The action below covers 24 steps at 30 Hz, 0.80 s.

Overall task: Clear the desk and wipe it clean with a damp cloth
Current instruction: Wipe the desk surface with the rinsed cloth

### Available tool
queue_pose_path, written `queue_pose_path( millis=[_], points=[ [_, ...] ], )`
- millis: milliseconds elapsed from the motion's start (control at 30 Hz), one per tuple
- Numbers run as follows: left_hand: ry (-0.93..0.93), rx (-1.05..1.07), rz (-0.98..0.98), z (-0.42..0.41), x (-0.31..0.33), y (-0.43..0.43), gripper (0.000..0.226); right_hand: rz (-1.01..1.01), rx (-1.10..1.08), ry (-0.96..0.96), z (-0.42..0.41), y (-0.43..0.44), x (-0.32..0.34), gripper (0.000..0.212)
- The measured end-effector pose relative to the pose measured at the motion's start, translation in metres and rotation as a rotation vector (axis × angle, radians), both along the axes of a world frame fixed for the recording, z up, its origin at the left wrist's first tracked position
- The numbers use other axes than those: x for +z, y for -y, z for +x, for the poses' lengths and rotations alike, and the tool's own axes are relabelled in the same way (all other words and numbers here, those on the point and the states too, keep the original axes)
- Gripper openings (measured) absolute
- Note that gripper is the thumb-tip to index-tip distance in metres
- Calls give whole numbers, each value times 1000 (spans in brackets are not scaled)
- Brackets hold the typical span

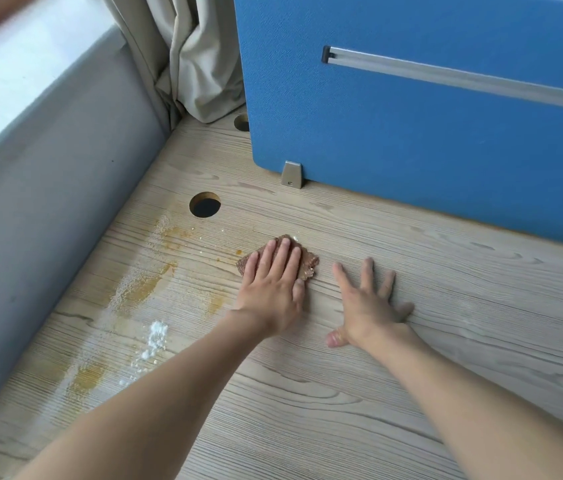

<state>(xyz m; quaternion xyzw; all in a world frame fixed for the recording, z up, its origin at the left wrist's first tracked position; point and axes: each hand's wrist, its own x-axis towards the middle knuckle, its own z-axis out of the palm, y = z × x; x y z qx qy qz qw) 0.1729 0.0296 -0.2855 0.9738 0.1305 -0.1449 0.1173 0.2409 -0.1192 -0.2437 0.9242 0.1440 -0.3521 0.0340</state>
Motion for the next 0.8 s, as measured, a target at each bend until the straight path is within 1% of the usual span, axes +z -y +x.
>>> queue_pose_path(
  millis=[67, 133, 200, 367, 400, 467, 533, 567, 667, 733, 800],
  points=[
    [-18, -19, 6, -1, 0, 7, 64, -2, -3, -8, 0, -1, 0, 135],
    [-8, -115, 26, -9, -1, 7, 72, 1, -4, -10, 1, -2, 0, 135],
    [3, -149, 24, -9, -3, -2, 77, -5, -4, -11, 1, -2, 0, 135],
    [-8, -17, -1, 18, 0, -3, 62, -11, -3, -29, 2, -3, 2, 135],
    [-10, -14, -3, 19, 0, 0, 62, -14, -4, -32, 2, -3, 2, 135],
    [-4, -82, 16, 12, -1, 4, 64, -16, -3, -33, 2, -3, 2, 135],
    [7, -147, 32, 6, -2, -1, 72, -17, -4, -34, 2, -3, 2, 135],
    [15, -146, 34, 8, -3, -5, 73, -21, -1, -34, 2, -4, 2, 136],
    [14, -60, 35, 30, -2, -8, 63, -19, 3, -44, 4, -3, 0, 136],
    [-7, -18, 33, 40, -1, -1, 62, -16, 2, -52, 5, -3, 0, 136],
    [-2, -81, 38, 35, -2, 4, 64, -20, 5, -55, 4, -3, 0, 136]
  ],
)
